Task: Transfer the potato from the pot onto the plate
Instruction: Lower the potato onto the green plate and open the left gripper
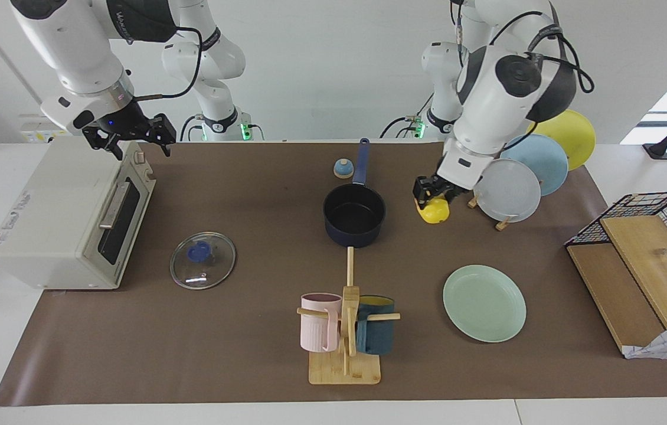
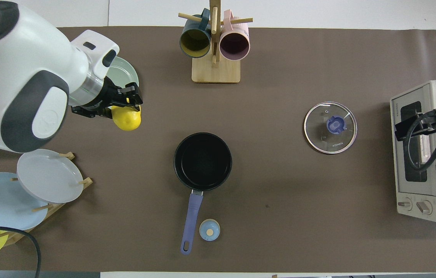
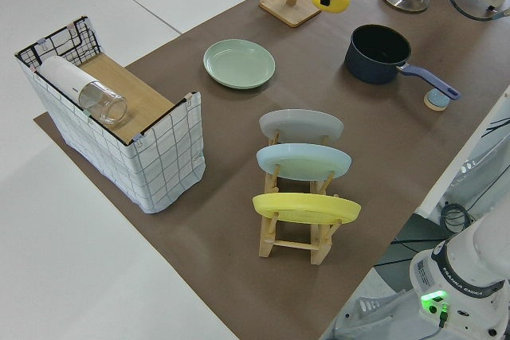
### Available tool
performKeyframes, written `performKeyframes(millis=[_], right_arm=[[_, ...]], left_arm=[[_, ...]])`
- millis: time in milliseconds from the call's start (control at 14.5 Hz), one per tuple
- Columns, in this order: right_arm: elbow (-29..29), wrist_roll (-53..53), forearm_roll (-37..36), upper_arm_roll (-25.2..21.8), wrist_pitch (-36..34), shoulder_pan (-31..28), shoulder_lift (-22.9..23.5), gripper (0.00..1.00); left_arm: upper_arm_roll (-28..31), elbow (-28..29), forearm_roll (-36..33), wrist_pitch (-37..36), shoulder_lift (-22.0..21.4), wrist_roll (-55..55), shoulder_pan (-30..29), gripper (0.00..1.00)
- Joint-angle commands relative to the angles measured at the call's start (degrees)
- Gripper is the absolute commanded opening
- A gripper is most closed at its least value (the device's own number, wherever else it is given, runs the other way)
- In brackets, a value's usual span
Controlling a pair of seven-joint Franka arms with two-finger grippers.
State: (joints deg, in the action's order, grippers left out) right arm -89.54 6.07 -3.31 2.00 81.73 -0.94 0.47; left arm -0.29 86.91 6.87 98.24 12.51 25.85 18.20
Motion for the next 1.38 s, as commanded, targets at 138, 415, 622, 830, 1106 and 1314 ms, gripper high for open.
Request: performKeyframes(millis=[138,415,622,830,1106,1314], right_arm=[[0.7,-0.5,0.1,1.2,0.9,-0.7,-0.4,1.00],[0.9,-0.6,0.2,1.1,1.0,-0.7,-0.3,1.00],[0.8,-0.5,0.5,-0.4,2.5,-0.9,-0.3,1.00],[-0.6,-0.5,1.2,-1.1,2.3,-0.9,-0.4,1.00],[-1.5,-0.6,2.9,-1.3,4.6,-1.3,-0.3,1.00],[-1.4,-0.6,3.2,-1.3,4.7,-2.7,-0.1,1.00]], left_arm=[[-0.3,-8.9,0.5,1.7,9.9,-13.8,-8.1,0.00],[-0.2,-8.7,-4.7,12.2,17.8,-16.4,-8.9,0.00],[-0.2,-6.4,-6.2,15.6,19.0,-18.8,-9.0,0.00],[-0.1,-1.6,-6.8,20.5,18.8,-19.3,-8.4,0.00],[-0.1,2.1,-6.8,22.5,17.9,-19.3,-8.1,0.00],[-0.1,1.9,-6.8,21.1,17.4,-20.5,-7.9,0.21]])
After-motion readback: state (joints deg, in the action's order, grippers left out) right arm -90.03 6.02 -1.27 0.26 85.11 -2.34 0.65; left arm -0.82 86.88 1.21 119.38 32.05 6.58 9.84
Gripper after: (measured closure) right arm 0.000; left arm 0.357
